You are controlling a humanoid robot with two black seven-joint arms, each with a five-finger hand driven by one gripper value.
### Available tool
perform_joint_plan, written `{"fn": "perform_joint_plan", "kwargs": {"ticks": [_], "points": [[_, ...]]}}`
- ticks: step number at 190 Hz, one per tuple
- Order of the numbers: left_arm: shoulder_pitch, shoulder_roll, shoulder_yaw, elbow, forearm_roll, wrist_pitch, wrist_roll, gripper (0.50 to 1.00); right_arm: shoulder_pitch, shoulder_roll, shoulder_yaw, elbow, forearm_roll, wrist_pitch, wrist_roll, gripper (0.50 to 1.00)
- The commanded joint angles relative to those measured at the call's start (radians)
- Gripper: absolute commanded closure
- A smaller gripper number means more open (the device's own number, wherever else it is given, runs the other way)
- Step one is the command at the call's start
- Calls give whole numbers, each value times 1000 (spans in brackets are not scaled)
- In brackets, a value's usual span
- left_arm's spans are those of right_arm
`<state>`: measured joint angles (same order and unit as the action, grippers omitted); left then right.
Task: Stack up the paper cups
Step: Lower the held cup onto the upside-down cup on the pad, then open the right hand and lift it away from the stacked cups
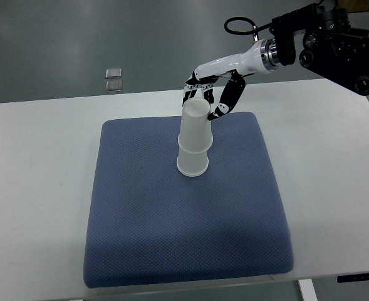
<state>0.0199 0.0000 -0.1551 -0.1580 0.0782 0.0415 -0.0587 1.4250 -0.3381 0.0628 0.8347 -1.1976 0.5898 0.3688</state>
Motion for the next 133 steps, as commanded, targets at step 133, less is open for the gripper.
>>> {"fn": "perform_joint_plan", "kwargs": {"ticks": [133], "points": [[0,0,0,0,0,0,0,500,-23,-1,15,-9,18,-1,-1,640]]}}
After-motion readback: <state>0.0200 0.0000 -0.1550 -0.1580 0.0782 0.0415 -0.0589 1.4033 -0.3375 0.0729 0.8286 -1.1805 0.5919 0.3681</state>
